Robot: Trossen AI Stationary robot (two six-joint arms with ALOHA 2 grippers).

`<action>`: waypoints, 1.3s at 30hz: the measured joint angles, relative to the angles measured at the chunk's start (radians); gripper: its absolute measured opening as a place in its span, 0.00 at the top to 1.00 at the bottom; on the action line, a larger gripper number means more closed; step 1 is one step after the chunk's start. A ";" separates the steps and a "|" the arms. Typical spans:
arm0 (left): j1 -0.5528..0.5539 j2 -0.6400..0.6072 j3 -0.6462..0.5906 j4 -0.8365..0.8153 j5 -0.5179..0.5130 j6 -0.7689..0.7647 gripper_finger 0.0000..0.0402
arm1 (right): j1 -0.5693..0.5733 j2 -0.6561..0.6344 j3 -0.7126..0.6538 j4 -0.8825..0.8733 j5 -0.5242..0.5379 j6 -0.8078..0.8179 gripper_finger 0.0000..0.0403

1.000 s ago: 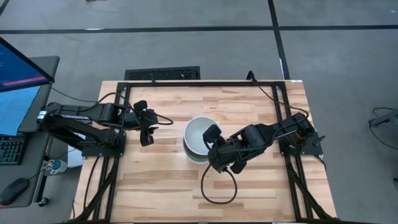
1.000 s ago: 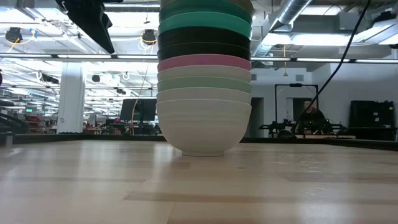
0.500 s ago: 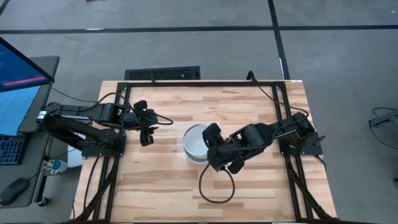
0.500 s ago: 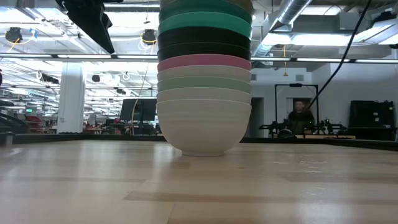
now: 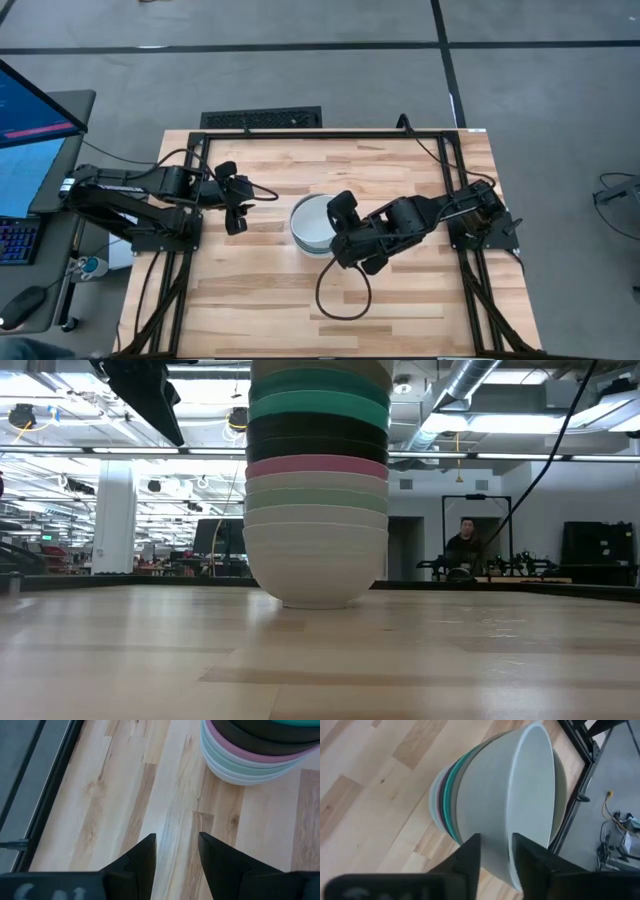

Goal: Nest bowls inside each other
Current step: Stack the white bowl on the top of the brown bowl

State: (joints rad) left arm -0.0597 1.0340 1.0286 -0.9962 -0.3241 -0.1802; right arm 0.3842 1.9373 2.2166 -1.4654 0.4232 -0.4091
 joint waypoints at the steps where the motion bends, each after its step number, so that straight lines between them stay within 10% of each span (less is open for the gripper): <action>1: 0.000 0.000 0.000 0.000 0.000 0.000 0.65 | 0.000 0.000 0.000 -0.001 -0.001 0.000 0.69; 13: 0.000 0.000 0.000 0.000 0.000 0.001 0.65 | -0.001 0.000 0.000 -0.026 -0.007 0.017 0.95; 39: 0.000 0.000 0.000 0.001 0.000 -0.008 0.65 | -0.007 0.015 -0.010 0.066 -0.030 0.017 0.90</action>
State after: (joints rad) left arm -0.0596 1.0344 1.0286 -0.9957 -0.3244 -0.1883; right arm 0.3768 1.9521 2.2069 -1.3991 0.3934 -0.3923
